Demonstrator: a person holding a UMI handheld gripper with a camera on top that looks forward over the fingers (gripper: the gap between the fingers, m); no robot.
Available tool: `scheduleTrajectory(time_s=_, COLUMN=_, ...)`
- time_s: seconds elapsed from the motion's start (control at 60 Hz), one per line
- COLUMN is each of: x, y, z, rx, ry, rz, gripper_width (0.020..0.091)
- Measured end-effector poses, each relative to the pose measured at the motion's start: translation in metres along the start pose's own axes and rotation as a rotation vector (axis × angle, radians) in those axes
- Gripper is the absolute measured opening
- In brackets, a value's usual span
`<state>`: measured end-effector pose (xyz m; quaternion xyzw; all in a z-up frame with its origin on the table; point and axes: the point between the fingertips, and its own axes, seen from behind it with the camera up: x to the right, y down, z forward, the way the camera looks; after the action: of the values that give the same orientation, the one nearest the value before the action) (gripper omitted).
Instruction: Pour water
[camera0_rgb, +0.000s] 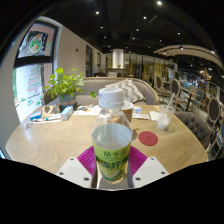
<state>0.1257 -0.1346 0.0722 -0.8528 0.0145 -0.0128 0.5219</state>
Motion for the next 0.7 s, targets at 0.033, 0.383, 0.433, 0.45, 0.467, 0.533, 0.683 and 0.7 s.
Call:
scheduleTrajectory(time_s=0.033, x=-0.002, y=-0.004, z=-0.001, rx=0.004, ry=-0.006, rz=-0.003, gripper_width=0.0387)
scheduleTrajectory(time_s=0.383, x=-0.081, y=-0.146, z=-0.009, rx=0.133, ry=-0.229, rz=0.203, gripper_width=0.0384)
scheduleTrajectory(time_s=0.433, x=-0.096, y=-0.166, z=-0.003, rx=0.136, ry=-0.291, rz=0.317, gripper_width=0.0386)
scheduleTrajectory(time_s=0.45, x=-0.1, y=-0.174, z=-0.002, rx=0.134, ry=-0.316, rz=0.363, gripper_width=0.0385)
scheduleTrajectory(time_s=0.467, x=-0.104, y=-0.181, z=0.0, rx=0.131, ry=-0.344, rz=0.41, gripper_width=0.0384)
scheduleTrajectory(time_s=0.533, x=-0.115, y=-0.204, z=0.01, rx=0.108, ry=-0.447, rz=0.628, gripper_width=0.0382)
scheduleTrajectory(time_s=0.683, x=-0.115, y=-0.23, z=0.046, rx=0.025, ry=-0.622, rz=1.139, gripper_width=0.0379)
scheduleTrajectory(time_s=0.7, x=-0.117, y=-0.234, z=0.042, rx=0.013, ry=-0.632, rz=1.187, gripper_width=0.0381)
